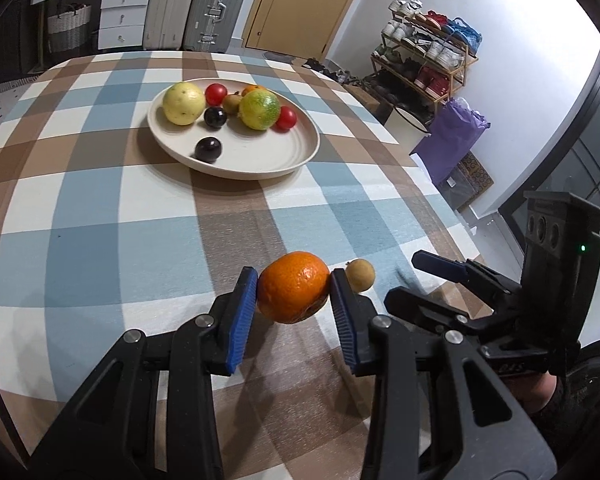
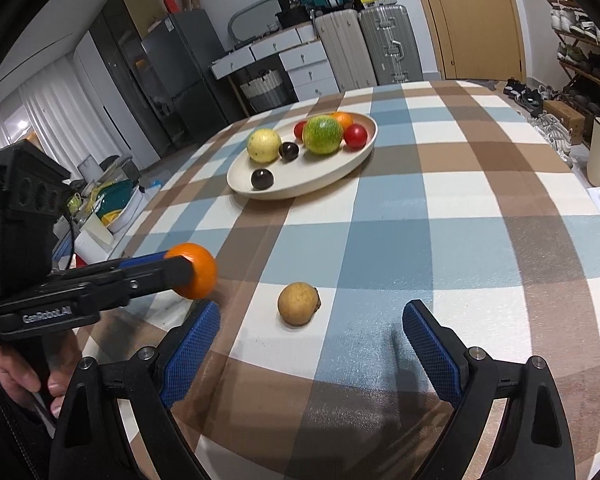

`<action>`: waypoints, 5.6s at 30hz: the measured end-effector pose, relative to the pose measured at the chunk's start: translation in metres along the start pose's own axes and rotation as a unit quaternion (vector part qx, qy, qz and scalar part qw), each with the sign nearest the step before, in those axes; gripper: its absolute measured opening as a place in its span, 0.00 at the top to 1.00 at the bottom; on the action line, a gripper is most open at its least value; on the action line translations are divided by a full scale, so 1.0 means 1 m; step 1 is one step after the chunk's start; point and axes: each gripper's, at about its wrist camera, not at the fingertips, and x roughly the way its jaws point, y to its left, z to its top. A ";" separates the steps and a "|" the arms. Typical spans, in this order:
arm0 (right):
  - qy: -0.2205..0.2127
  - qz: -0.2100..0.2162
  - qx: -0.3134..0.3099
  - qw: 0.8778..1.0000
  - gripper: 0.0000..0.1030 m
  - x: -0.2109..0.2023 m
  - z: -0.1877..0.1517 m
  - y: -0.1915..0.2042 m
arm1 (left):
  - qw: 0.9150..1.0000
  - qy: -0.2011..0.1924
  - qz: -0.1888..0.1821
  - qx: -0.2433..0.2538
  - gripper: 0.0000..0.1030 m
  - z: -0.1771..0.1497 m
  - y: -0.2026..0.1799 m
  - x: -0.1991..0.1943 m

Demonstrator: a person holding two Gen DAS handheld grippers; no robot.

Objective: Organize fruits

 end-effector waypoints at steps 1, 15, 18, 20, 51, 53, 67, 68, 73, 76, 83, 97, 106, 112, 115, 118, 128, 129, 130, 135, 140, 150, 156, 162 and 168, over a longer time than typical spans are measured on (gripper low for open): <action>0.003 -0.001 0.000 1.000 0.08 0.003 0.000 0.000 | 1.000 -0.001 0.000 -0.001 0.67 -0.001 0.001 -0.001; 0.049 -0.050 -0.068 0.995 0.28 0.039 0.006 0.025 | 1.000 -0.008 -0.004 -0.020 0.67 -0.002 0.020 -0.013; 0.049 -0.056 -0.089 0.993 0.52 0.043 0.006 0.030 | 1.000 -0.011 -0.005 -0.023 0.67 0.000 0.023 -0.014; 0.049 -0.055 -0.096 0.993 0.62 0.045 0.006 0.031 | 1.000 -0.011 -0.004 -0.025 0.67 0.002 0.024 -0.013; 0.005 0.048 -0.061 0.997 0.76 0.045 0.071 0.020 | 0.999 -0.021 0.011 -0.024 0.67 0.082 0.029 0.029; 0.003 0.052 -0.058 0.997 0.76 0.049 0.079 0.017 | 0.999 -0.021 0.012 -0.024 0.67 0.091 0.030 0.034; 0.003 0.063 -0.036 0.997 0.76 0.079 0.136 -0.010 | 0.999 -0.007 0.024 -0.022 0.67 0.154 0.034 0.081; 0.004 0.063 -0.035 0.997 0.76 0.081 0.137 -0.012 | 0.999 -0.005 0.024 -0.023 0.67 0.157 0.035 0.084; 0.008 0.063 -0.029 0.998 0.76 0.092 0.149 -0.021 | 0.999 0.004 0.026 -0.023 0.67 0.168 0.037 0.097; 0.009 0.060 -0.028 0.998 0.76 0.099 0.154 -0.025 | 0.999 0.009 0.028 -0.020 0.67 0.171 0.037 0.104; 0.011 0.055 -0.024 0.998 0.75 0.105 0.154 -0.031 | 0.999 0.019 0.031 -0.024 0.67 0.171 0.043 0.118; 0.011 0.040 -0.030 0.999 0.68 0.111 0.154 -0.027 | 0.998 0.012 0.044 -0.031 0.66 0.171 0.050 0.120; -0.023 0.039 -0.006 0.999 0.56 0.092 0.155 -0.036 | 0.999 -0.009 0.043 -0.032 0.50 0.173 0.046 0.103; -0.034 0.036 -0.005 0.999 0.56 0.077 0.153 -0.033 | 0.998 -0.022 0.045 -0.029 0.50 0.172 0.041 0.086; -0.040 0.036 -0.006 0.999 0.56 0.070 0.151 -0.031 | 0.998 -0.030 0.048 -0.027 0.50 0.169 0.037 0.075; -0.049 0.036 -0.007 0.998 0.56 0.063 0.149 -0.027 | 0.998 -0.037 0.054 -0.024 0.50 0.164 0.033 0.065; -0.089 0.033 -0.012 0.995 0.41 0.035 0.138 -0.015 | 0.993 -0.077 0.089 -0.006 0.35 0.144 0.016 0.029; -0.095 0.036 -0.010 0.995 0.38 0.031 0.136 -0.013 | 0.992 -0.084 0.092 -0.005 0.31 0.141 0.014 0.024; -0.100 0.039 -0.009 0.994 0.37 0.028 0.135 -0.012 | 0.991 -0.091 0.097 -0.004 0.28 0.139 0.012 0.019; -0.135 0.035 -0.011 0.990 0.19 0.010 0.128 -0.003 | 0.984 -0.127 0.122 0.003 0.20 0.128 0.003 -0.006; -0.173 0.024 -0.013 0.984 0.10 -0.011 0.121 0.004 | 0.978 -0.152 0.141 0.014 0.12 0.116 -0.005 -0.028; -0.239 0.002 -0.048 0.970 0.01 -0.038 0.103 0.025 | 0.964 -0.202 0.170 0.020 0.01 0.086 -0.019 -0.065; -0.264 -0.008 -0.079 0.961 0.01 -0.049 0.084 0.037 | 0.951 -0.236 0.197 0.040 0.01 0.065 -0.028 -0.076; -0.285 -0.019 -0.087 0.954 0.01 -0.052 0.067 0.040 | 0.937 -0.270 0.214 0.055 0.01 0.042 -0.035 -0.085; -0.287 -0.036 -0.102 0.952 0.01 -0.048 0.050 0.040 | 0.925 -0.299 0.221 0.076 0.01 0.016 -0.036 -0.085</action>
